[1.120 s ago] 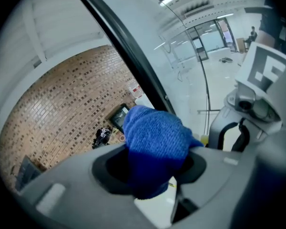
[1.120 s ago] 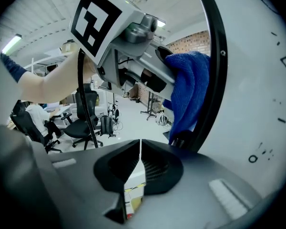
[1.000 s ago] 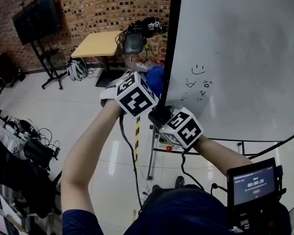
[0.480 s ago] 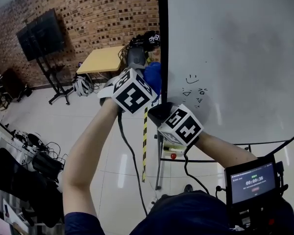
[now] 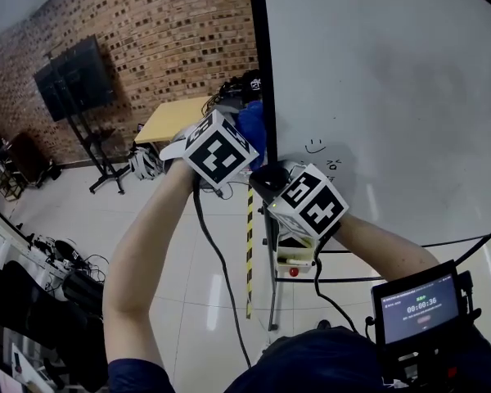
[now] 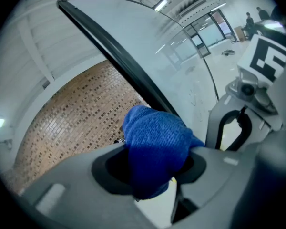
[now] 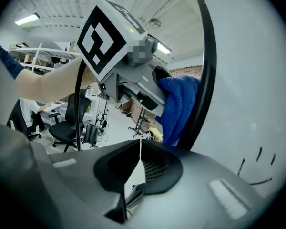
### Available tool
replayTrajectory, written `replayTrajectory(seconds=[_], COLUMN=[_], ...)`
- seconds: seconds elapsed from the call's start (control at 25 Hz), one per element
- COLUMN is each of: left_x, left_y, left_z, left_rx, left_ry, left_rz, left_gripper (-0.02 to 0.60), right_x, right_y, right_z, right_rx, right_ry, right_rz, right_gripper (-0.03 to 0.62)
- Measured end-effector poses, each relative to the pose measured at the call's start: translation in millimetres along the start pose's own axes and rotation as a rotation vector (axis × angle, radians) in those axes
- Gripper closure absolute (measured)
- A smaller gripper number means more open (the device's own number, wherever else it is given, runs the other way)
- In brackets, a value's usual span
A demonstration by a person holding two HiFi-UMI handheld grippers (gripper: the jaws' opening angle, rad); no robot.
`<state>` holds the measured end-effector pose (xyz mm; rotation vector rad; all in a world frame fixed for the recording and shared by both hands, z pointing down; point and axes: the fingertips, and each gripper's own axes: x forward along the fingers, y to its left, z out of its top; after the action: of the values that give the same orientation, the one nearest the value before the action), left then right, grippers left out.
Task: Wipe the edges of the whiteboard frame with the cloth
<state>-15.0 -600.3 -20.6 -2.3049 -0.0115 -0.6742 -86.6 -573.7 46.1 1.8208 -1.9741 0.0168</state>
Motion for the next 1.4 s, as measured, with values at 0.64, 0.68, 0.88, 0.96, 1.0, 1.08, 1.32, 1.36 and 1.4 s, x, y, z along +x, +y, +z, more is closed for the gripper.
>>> replayTrajectory(seconds=[0.64, 0.68, 0.88, 0.96, 1.0, 1.08, 1.32, 1.36, 1.4], left_x=[-24.1, -25.5, -37.7, -41.6, -42.7, -45.1, -57.3, -58.0, -59.8], left_y=[58.6, 61.2, 72.6, 75.0, 76.4, 82.2, 99.9, 100.0, 102.0], left_z=[52.3, 54.5, 63.1, 65.8, 66.9, 70.5, 88.4, 90.0, 90.9], left_rx=[0.041, 0.047, 0.063, 0.067, 0.069, 0.077, 0.116, 0.117, 0.122], left_ry=[-0.008, -0.009, 0.003, 0.011, 0.014, 0.018, 0.030, 0.032, 0.040], left_rz=[0.085, 0.090, 0.122, 0.119, 0.118, 0.130, 0.180, 0.175, 0.179], left_gripper=[0.387, 0.387, 0.387, 0.385, 0.385, 0.385, 0.385, 0.385, 0.383], right_x=[-21.8, -22.9, -29.3, -30.7, -30.7, -30.4, -36.5, -36.9, -37.5], right_y=[-24.0, -25.4, -33.2, -37.9, -40.4, -45.2, -54.3, -56.8, -59.3], right_z=[57.0, 60.0, 74.8, 81.9, 84.7, 88.5, 108.1, 111.1, 114.1], right_rx=[-0.152, -0.152, -0.153, -0.166, -0.173, -0.184, -0.186, -0.192, -0.199], right_ry=[-0.013, -0.010, -0.007, -0.010, -0.011, -0.013, -0.032, -0.036, -0.040], right_rz=[-0.034, -0.031, -0.035, -0.043, -0.047, -0.049, -0.066, -0.068, -0.072], right_gripper=[0.583, 0.583, 0.583, 0.583, 0.583, 0.583, 0.583, 0.583, 0.583])
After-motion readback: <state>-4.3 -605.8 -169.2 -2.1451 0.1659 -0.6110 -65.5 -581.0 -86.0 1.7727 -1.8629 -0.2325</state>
